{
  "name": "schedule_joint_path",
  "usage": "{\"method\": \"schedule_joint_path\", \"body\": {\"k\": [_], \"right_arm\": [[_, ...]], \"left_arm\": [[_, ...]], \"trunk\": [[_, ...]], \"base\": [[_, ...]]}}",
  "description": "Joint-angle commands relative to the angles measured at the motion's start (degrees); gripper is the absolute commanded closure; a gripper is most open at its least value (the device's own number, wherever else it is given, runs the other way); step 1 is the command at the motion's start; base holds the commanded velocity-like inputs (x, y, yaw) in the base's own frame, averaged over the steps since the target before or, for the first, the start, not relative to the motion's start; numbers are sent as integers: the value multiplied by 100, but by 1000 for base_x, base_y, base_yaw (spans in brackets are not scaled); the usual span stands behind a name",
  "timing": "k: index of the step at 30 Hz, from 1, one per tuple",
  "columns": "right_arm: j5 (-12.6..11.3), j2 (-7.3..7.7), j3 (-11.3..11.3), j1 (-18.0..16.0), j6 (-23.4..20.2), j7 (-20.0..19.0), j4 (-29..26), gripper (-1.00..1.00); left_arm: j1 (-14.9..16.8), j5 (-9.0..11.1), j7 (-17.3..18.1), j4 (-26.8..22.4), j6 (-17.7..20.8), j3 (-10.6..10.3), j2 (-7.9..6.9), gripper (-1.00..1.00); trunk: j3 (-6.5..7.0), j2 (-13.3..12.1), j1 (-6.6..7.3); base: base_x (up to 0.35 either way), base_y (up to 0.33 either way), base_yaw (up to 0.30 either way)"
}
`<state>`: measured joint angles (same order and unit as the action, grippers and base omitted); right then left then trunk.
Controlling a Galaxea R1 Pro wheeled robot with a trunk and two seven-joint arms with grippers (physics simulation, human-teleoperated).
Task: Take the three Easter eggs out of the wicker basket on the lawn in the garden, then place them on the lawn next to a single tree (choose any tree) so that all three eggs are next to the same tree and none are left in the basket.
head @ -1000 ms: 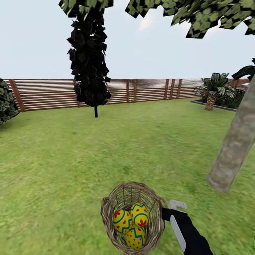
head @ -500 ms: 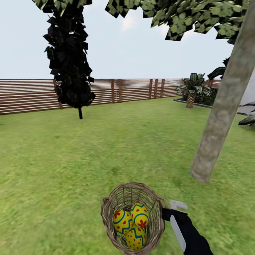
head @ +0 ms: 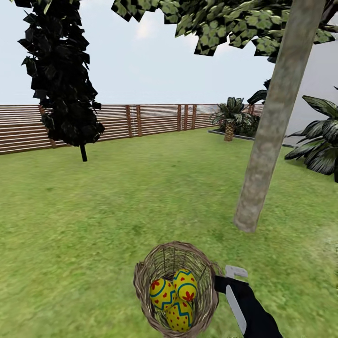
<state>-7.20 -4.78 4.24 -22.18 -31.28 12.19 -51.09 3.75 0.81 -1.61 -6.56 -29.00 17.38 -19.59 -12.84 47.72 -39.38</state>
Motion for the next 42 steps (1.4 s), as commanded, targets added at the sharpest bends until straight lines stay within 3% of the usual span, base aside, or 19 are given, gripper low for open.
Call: {"method": "schedule_joint_path", "body": {"k": [1, 17, 42], "right_arm": [[-89, -6, 7, -6, -10, 38, -10, 100], [-89, -6, 7, -6, -10, 38, -12, 100], [-80, -14, -2, -6, -5, 39, -9, 100]], "left_arm": [[3, 7, -16, 6, -18, -16, -1, -100], [3, 7, -15, 12, -18, -16, -1, -100], [3, 7, -15, 12, -18, -16, -1, -100]], "trunk": [[-8, 7, -2], [-8, 7, -2], [28, 7, -2]], "base": [[120, 261, -284], [187, 243, -277], [260, 198, -64]]}}
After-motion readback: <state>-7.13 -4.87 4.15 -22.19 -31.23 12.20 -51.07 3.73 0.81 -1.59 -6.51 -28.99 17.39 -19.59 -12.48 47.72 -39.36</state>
